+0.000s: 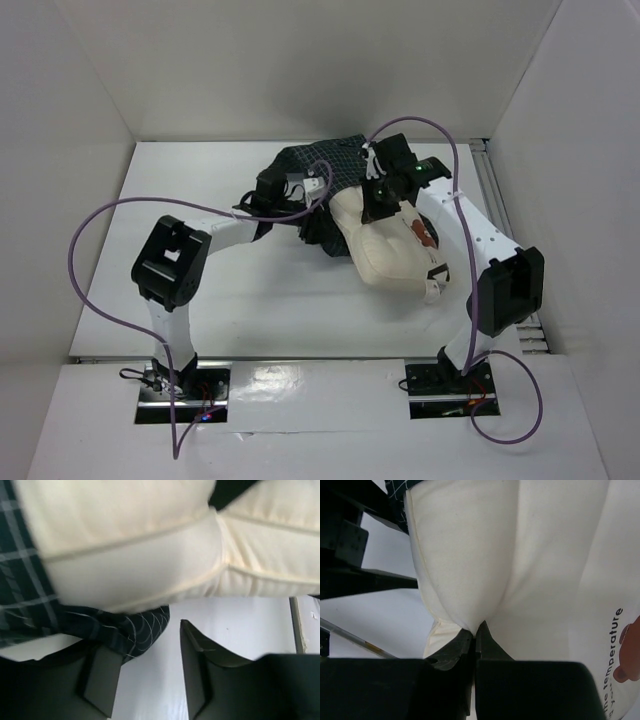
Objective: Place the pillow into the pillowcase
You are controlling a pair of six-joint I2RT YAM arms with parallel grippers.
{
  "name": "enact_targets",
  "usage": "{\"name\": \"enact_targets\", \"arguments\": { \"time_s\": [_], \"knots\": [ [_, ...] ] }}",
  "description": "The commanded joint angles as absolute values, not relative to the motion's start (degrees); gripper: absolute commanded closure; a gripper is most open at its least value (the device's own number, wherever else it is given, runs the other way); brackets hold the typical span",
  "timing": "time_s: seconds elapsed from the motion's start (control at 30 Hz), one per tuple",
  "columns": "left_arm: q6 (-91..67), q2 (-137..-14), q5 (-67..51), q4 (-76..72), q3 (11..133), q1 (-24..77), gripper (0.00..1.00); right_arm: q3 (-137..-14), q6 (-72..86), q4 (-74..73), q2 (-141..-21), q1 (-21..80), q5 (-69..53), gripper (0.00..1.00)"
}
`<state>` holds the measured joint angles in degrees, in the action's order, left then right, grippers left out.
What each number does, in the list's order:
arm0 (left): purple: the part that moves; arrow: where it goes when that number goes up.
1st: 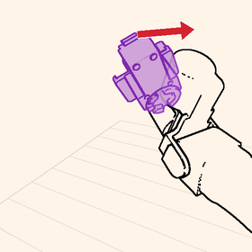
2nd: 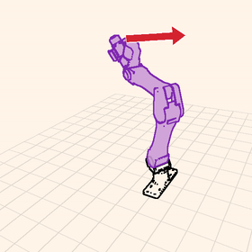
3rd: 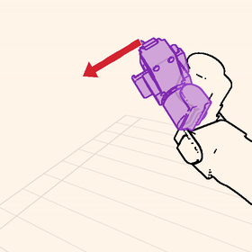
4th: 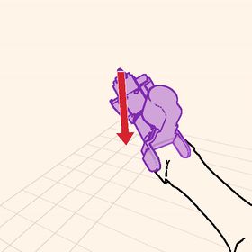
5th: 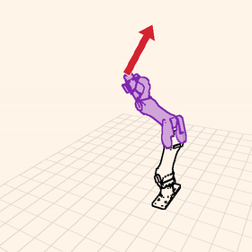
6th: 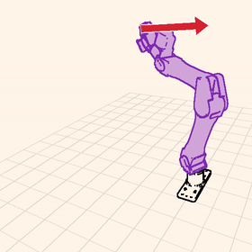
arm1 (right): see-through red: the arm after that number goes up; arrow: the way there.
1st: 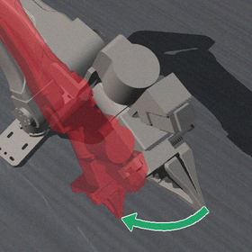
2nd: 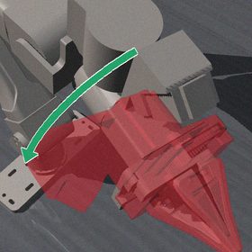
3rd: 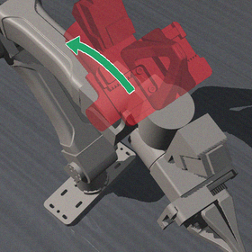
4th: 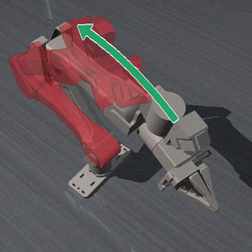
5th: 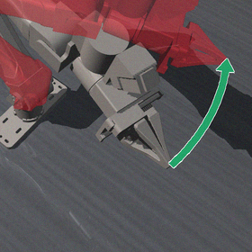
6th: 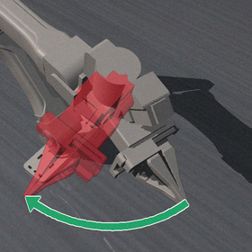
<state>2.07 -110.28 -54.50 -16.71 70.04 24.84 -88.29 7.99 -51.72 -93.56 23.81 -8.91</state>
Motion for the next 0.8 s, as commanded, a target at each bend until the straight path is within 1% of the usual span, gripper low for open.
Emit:
{"name": "enact_targets", "arguments": {
  "time_s": [0.0,0.03,0.13,0.2,0.3,0.37,0.4,0.47,0.5,0.53,0.63,0.7,0.77],
  "knots": [
    [0.7,-108.0,-55.5,-22.1,67.2,25.0,0.4,-92.8,7.7,-49.7,-92.6,22.5,-10.2,1.0],
    [0.7,-107.5,-55.5,-22.6,67.1,25.0,0.38,-92.8,7.7,-49.7,-92.6,22.5,-10.2,1.0],
    [0.7,-107.5,-56.0,-22.6,66.4,25.6,0.38,-92.8,7.7,-49.7,-92.6,22.5,-10.2,1.0],
    [0.7,-107.5,-55.5,-21.8,67.0,26.1,0.42,-92.8,7.7,-49.7,-92.6,22.5,-10.2,1.0],
    [0.0,-108.1,-55.5,-20.5,68.9,26.6,0.57,-93.3,7.7,-49.1,-93.2,22.0,-10.7,1.0],
    [-1.0,-108.6,-55.5,-20.5,69.4,26.6,0.78,-93.3,8.3,-49.1,-93.2,22.0,-10.7,1.0],
    [-1.7,-108.6,-54.8,-20.5,69.4,26.6,0.84,-93.3,8.3,-49.1,-93.2,22.0,-10.7,1.0],
    [-2.9,-108.6,-54.8,-20.5,69.4,26.6,0.91,-93.3,8.3,-49.1,-93.2,22.0,-11.2,1.0],
    [-2.9,-108.6,-54.2,-20.5,69.4,26.6,0.97,-93.3,8.3,-49.1,-93.2,22.0,-11.3,1.0],
    [-4.1,-107.9,-54.2,-20.5,68.9,26.6,1.0,-93.3,8.3,-49.1,-93.2,22.0,-11.3,1.0],
    [-8.1,-105.5,-53.3,-23.8,65.1,26.6,1.0,-93.3,8.3,-48.6,-93.2,22.0,-11.3,1.0],
    [-11.0,-102.2,-52.0,-29.2,60.2,27.2,1.0,-93.3,8.8,-48.6,-92.6,22.0,-11.3,1.0],
    [-17.4,-99.9,-49.3,-33.1,57.0,27.2,1.0,-93.3,9.6,-47.5,-92.6,22.0,-11.3,1.0]
  ]
}}
